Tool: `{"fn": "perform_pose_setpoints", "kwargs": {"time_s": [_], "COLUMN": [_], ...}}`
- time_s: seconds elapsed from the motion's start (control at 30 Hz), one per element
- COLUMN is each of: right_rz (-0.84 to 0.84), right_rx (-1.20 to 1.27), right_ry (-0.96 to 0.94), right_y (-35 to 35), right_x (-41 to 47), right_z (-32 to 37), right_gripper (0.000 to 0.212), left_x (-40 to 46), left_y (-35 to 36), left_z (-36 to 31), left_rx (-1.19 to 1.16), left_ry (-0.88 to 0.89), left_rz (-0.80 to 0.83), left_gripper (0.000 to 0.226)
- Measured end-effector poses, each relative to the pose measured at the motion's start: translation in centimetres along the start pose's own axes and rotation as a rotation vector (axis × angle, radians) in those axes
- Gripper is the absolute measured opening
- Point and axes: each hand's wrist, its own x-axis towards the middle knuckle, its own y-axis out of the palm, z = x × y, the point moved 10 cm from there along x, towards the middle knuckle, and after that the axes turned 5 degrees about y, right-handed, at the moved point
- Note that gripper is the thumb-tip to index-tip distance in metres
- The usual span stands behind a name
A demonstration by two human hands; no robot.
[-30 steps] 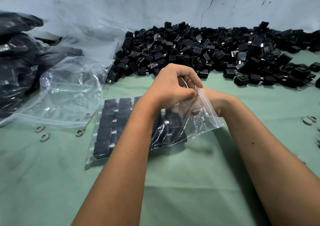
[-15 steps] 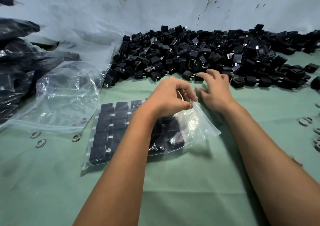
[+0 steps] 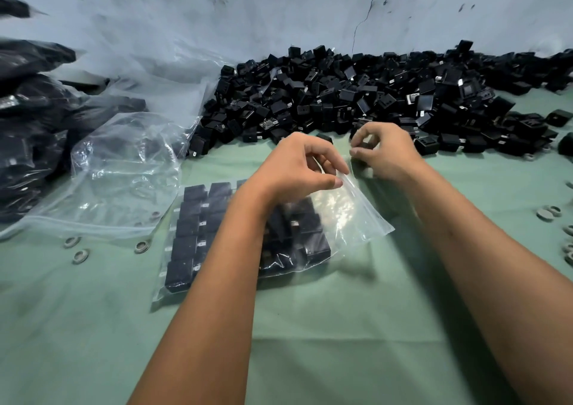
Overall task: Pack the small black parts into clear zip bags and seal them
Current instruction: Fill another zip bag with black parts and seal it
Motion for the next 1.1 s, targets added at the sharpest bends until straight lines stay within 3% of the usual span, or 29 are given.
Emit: {"fn": "perform_pose_setpoints", "kwargs": {"time_s": [0.1,0.27,0.33,0.6,0.77,0.83,0.87,0.97,1.1], "right_rz": [0.207,0.687,0.768,0.851,0.668,0.567,0.562,0.571,0.545], "right_rx": [0.287,0.057,-0.01,0.012,-0.194,-0.325,-0.361,-0.381,-0.34], "right_ry": [0.102,0.053,0.057,-0.074,-0.159,-0.212,-0.237,-0.238,-0.229], "right_y": [-0.4,0.7,0.7,2.3,3.7,4.2,4.8,5.3,5.0], "right_x": [-0.9,-4.7,-5.9,-7.9,-6.8,-6.3,-6.4,-6.6,-6.4], "right_z": [0.6,3.0,3.2,6.8,7.2,7.7,8.0,8.3,7.9], "right_gripper": [0.033,0.013,0.015,0.016,0.025,0.013,0.009,0.028,0.023], "left_x": [-0.1,-0.1,-0.1,-0.1,-0.3,-0.2,-0.2,-0.1,-0.2], "left_y": [-0.7,-1.4,-1.5,-2.1,-2.1,-2.0,-2.0,-1.9,-1.9], "left_z": [0.1,0.1,0.0,-0.9,-1.2,-1.2,-1.1,-1.1,-1.1], "left_rx": [-0.041,-0.065,-0.066,-0.107,-0.112,-0.108,-0.108,-0.117,-0.135], "left_ry": [0.006,0.024,0.032,0.074,0.1,0.1,0.099,0.092,0.089], "left_rz": [-0.019,-0.044,-0.05,-0.099,-0.104,-0.101,-0.101,-0.11,-0.114], "left_gripper": [0.018,0.016,0.015,0.02,0.019,0.02,0.02,0.02,0.019]}}
